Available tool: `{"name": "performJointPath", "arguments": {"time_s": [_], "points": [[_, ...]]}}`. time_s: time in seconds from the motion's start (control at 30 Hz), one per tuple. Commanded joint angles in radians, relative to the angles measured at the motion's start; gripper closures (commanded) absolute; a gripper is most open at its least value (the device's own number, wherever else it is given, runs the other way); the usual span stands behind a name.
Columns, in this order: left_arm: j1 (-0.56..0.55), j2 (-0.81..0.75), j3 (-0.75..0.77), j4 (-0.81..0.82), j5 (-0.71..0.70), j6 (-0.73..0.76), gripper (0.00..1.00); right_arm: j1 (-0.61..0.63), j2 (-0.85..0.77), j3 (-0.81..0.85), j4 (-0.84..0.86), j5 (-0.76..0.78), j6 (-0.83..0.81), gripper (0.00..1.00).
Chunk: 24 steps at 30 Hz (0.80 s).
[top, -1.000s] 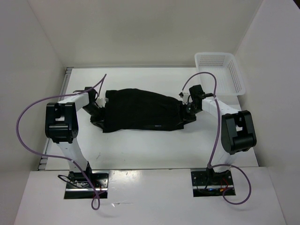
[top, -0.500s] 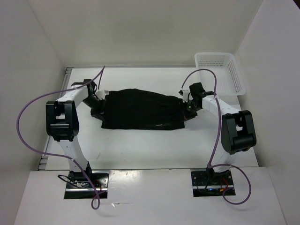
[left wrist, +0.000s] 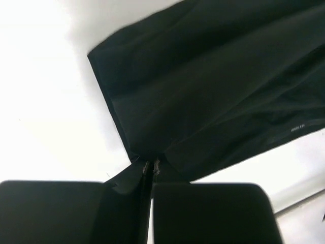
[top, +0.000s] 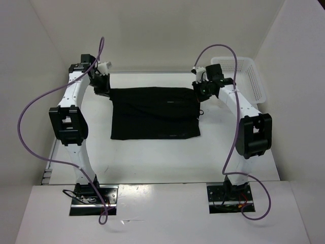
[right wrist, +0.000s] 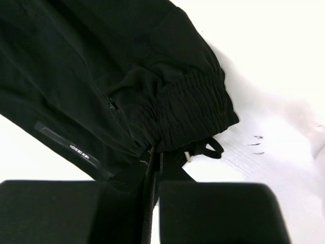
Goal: Fold and stack the shorts
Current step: Fold the shorts
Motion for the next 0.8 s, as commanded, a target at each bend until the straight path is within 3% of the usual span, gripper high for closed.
{"name": "performJointPath", "arguments": {"time_s": [0.0, 0.17, 0.3, 0.5, 0.73, 0.77], "points": [[0.006, -0.056, -0.047, -0.030, 0.001, 0.004, 1.00, -0.012, -0.047, -0.029, 0.006, 0.010, -0.056, 1.00], [0.006, -0.165, -0.413, -0.061, -0.033, 0.004, 1.00, -0.012, -0.130, -0.258, -0.055, -0.040, -0.109, 1.00], [-0.022, -0.176, -0.622, -0.070, -0.071, 0.004, 1.00, -0.003, -0.144, -0.324, -0.127, -0.040, -0.238, 1.00], [-0.022, -0.095, -0.669, -0.061, -0.111, 0.004, 1.00, 0.063, -0.122, -0.372, -0.187, 0.052, -0.391, 1.00], [-0.022, -0.105, -0.640, -0.052, -0.152, 0.004, 0.98, 0.072, -0.113, -0.401, -0.251, 0.081, -0.474, 1.00], [-0.022, -0.105, -0.640, -0.042, -0.162, 0.004, 0.96, 0.072, -0.113, -0.401, -0.251, 0.081, -0.474, 0.93]]}}
